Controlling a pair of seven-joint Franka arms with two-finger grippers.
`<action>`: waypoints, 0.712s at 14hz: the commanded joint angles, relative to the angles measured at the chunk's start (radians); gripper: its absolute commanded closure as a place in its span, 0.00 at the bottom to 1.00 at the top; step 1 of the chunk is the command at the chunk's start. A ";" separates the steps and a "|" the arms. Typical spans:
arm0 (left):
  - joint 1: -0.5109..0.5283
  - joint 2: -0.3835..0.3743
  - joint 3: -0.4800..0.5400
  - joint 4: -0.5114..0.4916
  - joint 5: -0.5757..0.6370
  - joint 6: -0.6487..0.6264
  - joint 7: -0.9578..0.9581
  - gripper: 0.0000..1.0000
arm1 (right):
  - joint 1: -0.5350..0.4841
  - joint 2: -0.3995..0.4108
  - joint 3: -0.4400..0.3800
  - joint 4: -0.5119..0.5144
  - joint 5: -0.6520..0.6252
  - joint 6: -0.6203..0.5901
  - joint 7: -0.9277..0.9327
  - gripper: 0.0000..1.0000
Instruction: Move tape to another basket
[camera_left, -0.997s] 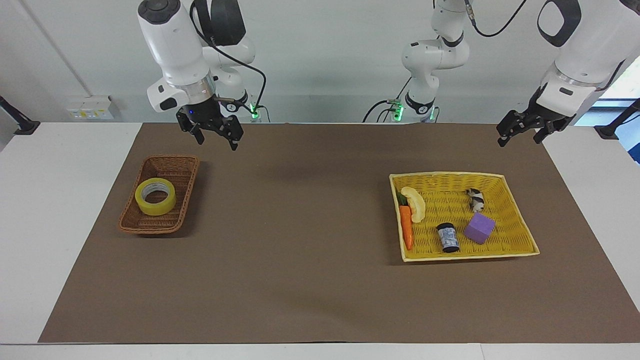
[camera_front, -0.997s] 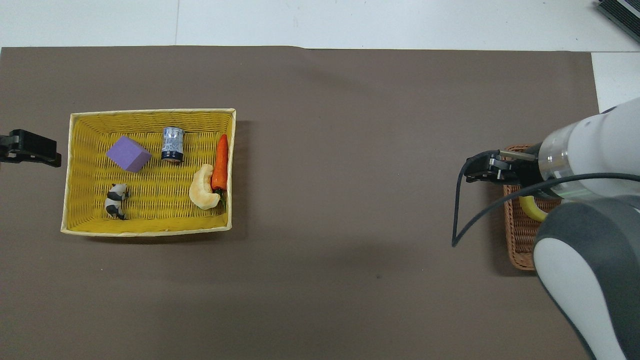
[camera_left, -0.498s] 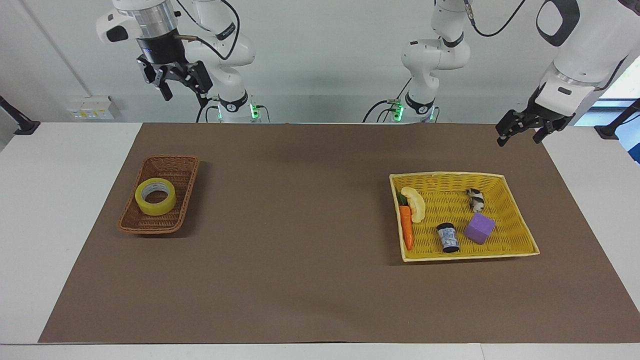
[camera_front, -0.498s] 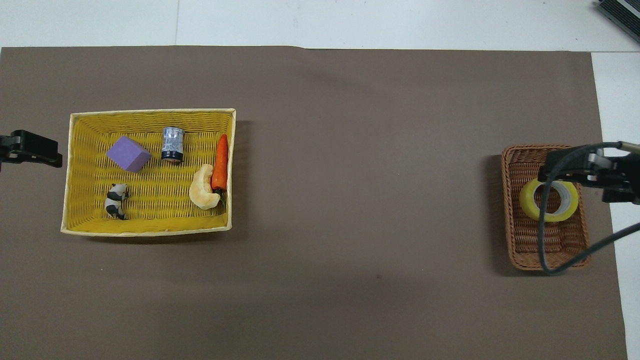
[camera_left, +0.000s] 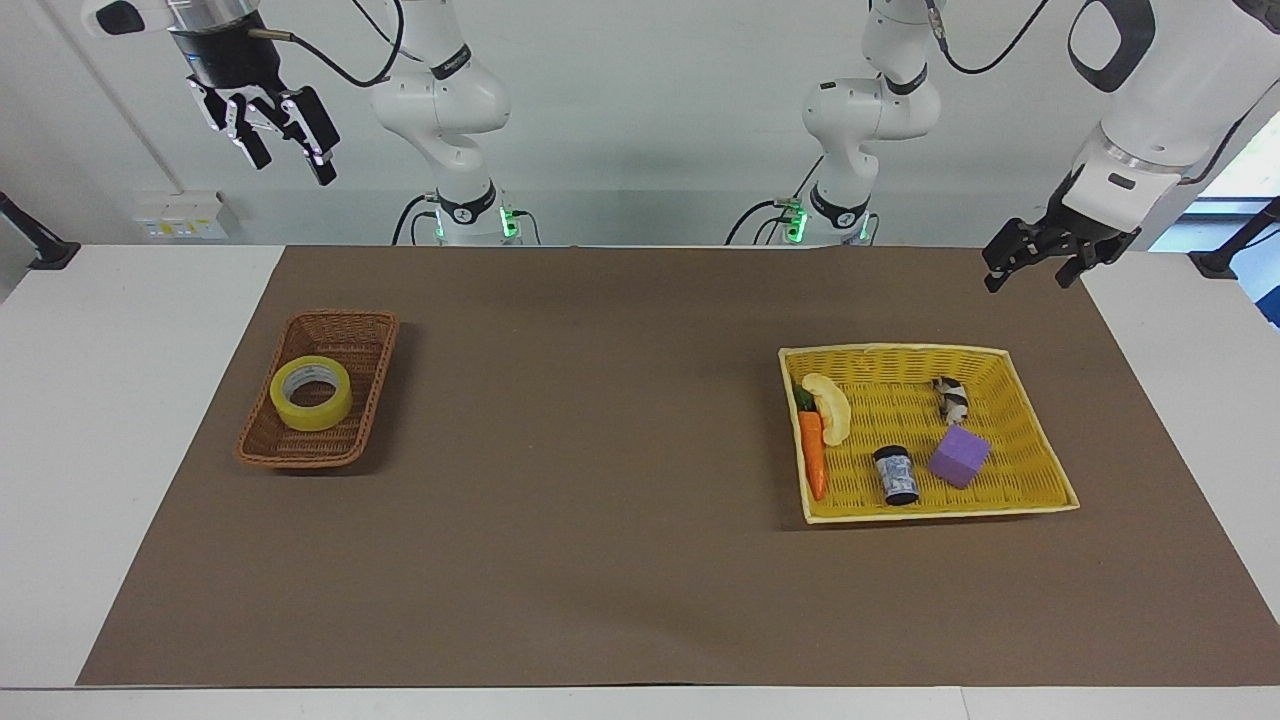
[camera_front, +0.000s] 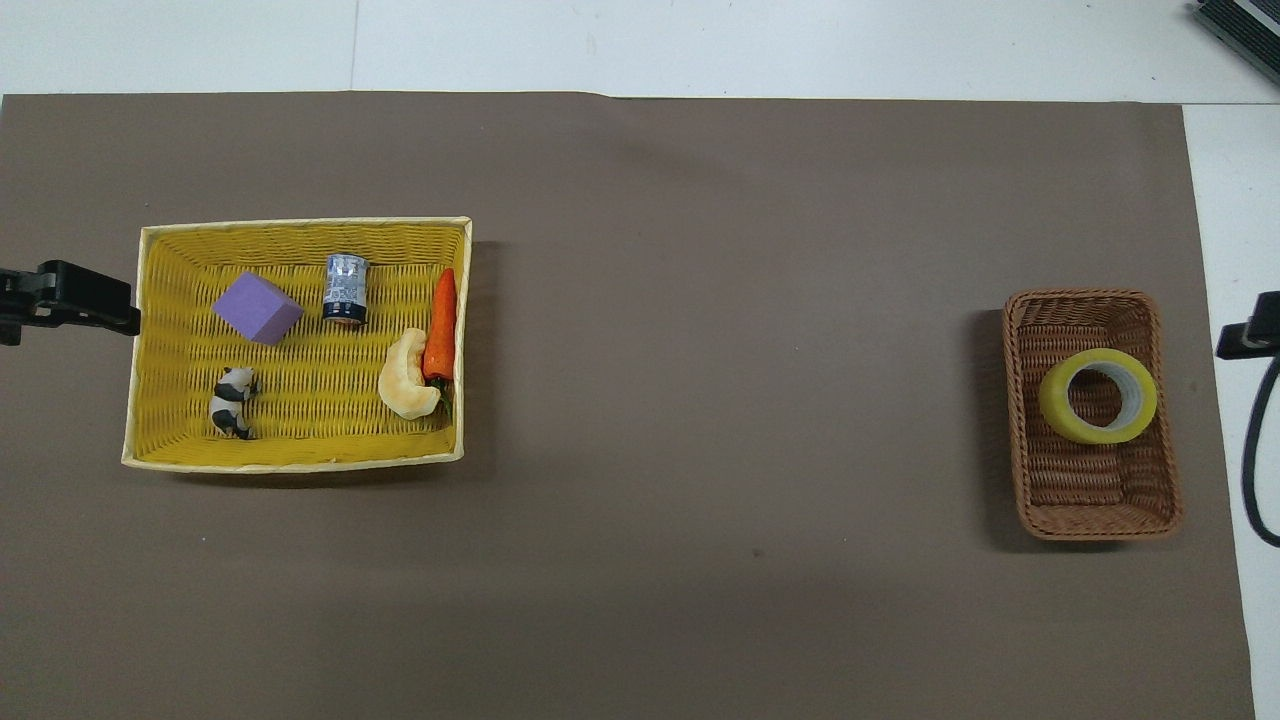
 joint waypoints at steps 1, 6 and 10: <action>0.006 -0.017 0.020 -0.011 -0.011 -0.002 0.001 0.00 | -0.012 -0.014 0.004 -0.052 -0.022 -0.009 -0.150 0.00; 0.007 -0.017 0.020 -0.011 -0.011 -0.004 0.001 0.00 | -0.006 -0.017 0.007 -0.081 -0.020 -0.041 -0.225 0.00; 0.007 -0.017 0.020 -0.011 -0.011 -0.004 0.001 0.00 | 0.004 -0.016 0.009 -0.098 -0.089 -0.014 -0.286 0.00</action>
